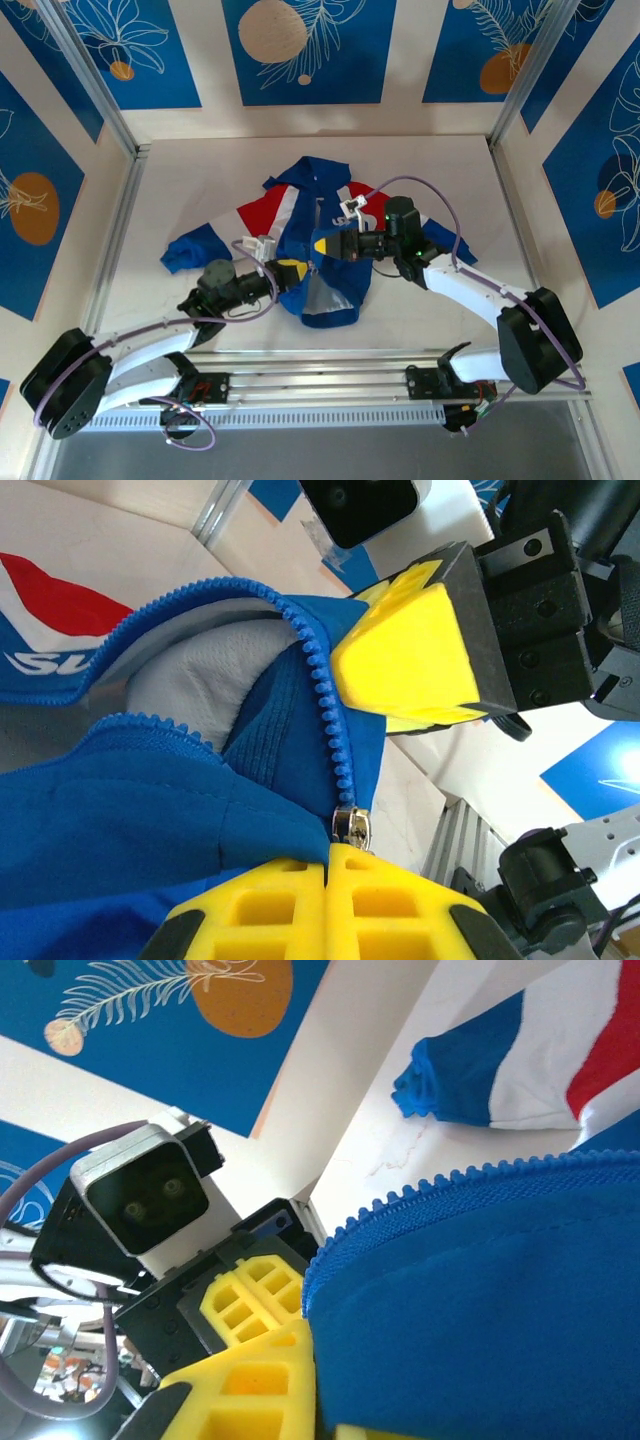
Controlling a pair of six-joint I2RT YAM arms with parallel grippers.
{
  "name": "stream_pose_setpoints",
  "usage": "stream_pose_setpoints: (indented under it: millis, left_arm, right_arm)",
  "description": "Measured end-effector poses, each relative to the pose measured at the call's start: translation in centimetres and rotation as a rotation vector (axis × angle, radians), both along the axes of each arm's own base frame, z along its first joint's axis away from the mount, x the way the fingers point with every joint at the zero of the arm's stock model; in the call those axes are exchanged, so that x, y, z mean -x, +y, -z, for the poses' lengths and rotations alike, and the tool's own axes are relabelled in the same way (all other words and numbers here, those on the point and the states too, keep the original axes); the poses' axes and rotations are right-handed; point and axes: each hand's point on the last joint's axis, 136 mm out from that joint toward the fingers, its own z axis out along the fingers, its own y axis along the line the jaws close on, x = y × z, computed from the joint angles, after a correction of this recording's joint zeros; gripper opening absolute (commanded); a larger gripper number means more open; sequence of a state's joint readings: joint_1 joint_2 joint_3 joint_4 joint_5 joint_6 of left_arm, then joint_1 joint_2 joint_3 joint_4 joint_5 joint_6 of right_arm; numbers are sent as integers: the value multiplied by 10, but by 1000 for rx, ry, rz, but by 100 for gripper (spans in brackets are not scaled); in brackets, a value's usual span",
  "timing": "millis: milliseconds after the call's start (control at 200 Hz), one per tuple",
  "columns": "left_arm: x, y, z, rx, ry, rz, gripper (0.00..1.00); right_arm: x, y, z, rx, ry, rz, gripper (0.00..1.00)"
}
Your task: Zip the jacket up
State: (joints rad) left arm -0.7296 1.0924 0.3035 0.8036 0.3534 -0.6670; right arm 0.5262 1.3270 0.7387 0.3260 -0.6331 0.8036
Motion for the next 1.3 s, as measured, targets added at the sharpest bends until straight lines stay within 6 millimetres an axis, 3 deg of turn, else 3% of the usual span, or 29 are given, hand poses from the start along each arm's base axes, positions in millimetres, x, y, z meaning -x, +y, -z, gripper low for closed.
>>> stream_pose_setpoints:
  millis: [95,360,545,695,885,1070,1296]
  left_arm:
    - [-5,-2,13,-2,41,-13,0]
    - [-17,-13,43,17,150,-24,0]
    - [-19,-15,43,37,157,-25,0]
    - [-19,-15,44,33,159,-25,0]
    - [-17,-13,44,18,165,-25,0]
    - [-14,-12,59,-38,197,-19,0]
    - [-13,-4,88,-119,273,-54,0]
  right_arm:
    - [-6,0,13,15,40,26,22]
    - [-4,2,57,56,170,42,22]
    - [-3,2,60,59,180,45,7]
    - [-2,0,61,70,168,45,8]
    - [-2,-2,68,98,183,53,16]
    - [0,-8,81,137,211,73,7]
    - [16,-20,133,224,315,79,7]
